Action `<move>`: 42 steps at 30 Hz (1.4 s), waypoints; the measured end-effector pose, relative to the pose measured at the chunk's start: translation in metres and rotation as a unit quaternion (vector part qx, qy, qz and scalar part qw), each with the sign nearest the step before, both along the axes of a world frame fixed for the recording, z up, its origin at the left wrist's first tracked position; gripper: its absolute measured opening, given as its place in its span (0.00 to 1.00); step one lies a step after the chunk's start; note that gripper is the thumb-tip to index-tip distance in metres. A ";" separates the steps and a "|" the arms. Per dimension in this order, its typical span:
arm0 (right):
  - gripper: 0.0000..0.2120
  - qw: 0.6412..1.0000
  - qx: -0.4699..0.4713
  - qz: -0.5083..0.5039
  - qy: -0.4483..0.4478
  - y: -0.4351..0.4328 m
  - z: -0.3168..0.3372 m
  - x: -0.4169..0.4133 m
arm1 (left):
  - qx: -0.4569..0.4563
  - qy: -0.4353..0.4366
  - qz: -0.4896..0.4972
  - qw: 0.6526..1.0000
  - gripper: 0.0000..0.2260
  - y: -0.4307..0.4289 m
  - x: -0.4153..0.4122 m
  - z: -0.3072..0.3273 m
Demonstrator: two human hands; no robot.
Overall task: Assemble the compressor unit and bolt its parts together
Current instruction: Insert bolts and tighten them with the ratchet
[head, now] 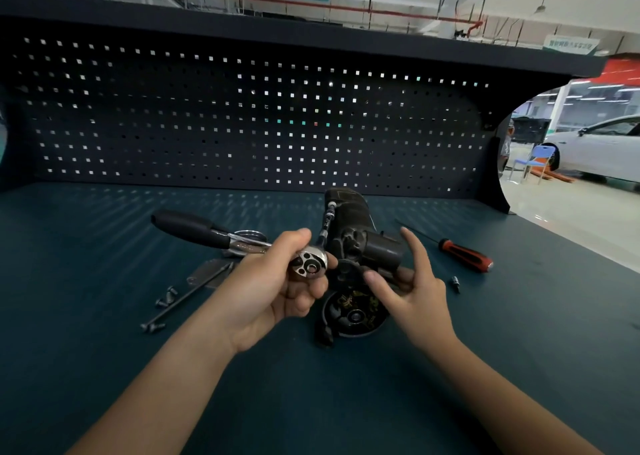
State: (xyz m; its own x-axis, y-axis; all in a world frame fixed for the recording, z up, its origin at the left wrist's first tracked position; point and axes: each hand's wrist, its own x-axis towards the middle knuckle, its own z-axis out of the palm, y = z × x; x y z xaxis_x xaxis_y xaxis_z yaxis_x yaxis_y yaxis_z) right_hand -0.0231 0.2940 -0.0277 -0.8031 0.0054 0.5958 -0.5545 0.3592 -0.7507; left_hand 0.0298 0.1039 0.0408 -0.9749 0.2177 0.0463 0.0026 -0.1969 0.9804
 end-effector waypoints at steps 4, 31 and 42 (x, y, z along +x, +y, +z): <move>0.27 0.998 0.035 -0.020 0.038 0.003 -0.001 -0.003 | 0.002 0.000 -0.001 1.000 0.21 0.001 0.000 -0.001; 0.22 0.983 -0.176 -0.001 -0.049 0.000 0.007 0.006 | -0.038 0.014 -0.002 0.999 0.16 0.020 0.004 -0.023; 0.22 0.848 0.504 -0.158 0.049 -0.052 0.125 -0.020 | -0.221 0.109 0.056 0.968 0.18 0.021 0.001 -0.004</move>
State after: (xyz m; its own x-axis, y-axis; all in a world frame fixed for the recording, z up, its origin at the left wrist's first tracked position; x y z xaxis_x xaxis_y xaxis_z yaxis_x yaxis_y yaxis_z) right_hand -0.0432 0.2423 0.0977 -0.8027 -0.3406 0.4895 -0.3538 0.9328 0.0688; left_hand 0.0309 0.1249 0.0365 -0.9710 0.1569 0.1806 0.2164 0.2544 0.9426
